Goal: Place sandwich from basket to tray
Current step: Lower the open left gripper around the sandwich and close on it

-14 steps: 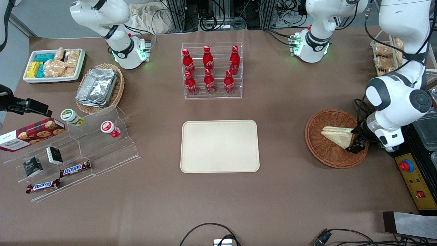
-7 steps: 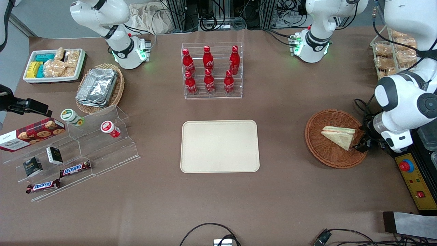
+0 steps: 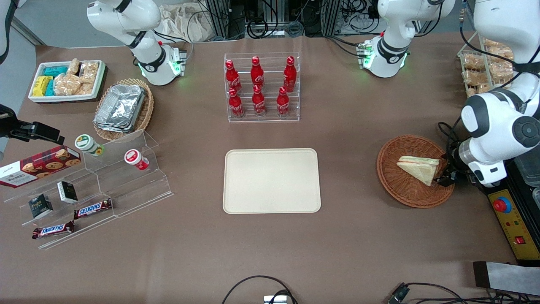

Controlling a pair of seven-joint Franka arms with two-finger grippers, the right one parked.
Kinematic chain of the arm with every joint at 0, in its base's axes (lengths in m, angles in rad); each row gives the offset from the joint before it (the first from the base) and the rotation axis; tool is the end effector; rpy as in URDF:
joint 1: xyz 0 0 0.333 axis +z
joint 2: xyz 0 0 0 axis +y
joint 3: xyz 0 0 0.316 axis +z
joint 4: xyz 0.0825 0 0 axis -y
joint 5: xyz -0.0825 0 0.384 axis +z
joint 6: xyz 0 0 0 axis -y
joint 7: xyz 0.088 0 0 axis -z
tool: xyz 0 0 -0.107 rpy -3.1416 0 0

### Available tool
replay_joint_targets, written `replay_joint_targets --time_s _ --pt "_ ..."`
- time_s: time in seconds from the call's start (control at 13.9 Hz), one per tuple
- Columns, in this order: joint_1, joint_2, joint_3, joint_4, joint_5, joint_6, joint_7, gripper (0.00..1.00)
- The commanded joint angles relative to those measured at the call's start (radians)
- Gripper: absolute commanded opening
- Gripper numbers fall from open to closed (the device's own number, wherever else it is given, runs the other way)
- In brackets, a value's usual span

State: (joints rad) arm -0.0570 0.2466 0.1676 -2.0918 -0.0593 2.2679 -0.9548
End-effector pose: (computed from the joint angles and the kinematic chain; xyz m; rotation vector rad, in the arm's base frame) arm 0.5680 0.0600 0.3010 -2.6553 -1.6305 0.0964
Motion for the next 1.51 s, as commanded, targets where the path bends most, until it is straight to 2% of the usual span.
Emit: replay_joint_targets --time_s 0.0,0.36,1.0,1.15,1.29,1.43 --pt "-0.012 -0.004 0.007 -0.053 0.013 0.064 -0.027 1.0" --pt "-0.012 0.003 0.006 -0.113 0.003 0.165 -0.03 1.0" --pt "-0.035 0.02 0.001 -0.129 -0.002 0.216 -0.068 1.0" --pt "-0.037 0.028 0.001 -0.129 -0.002 0.219 -0.068 0.82" --pt "-0.038 0.033 0.0 -0.129 -0.001 0.222 -0.068 0.47" --pt "-0.043 0.037 0.0 -0.129 -0.001 0.223 -0.067 0.18"
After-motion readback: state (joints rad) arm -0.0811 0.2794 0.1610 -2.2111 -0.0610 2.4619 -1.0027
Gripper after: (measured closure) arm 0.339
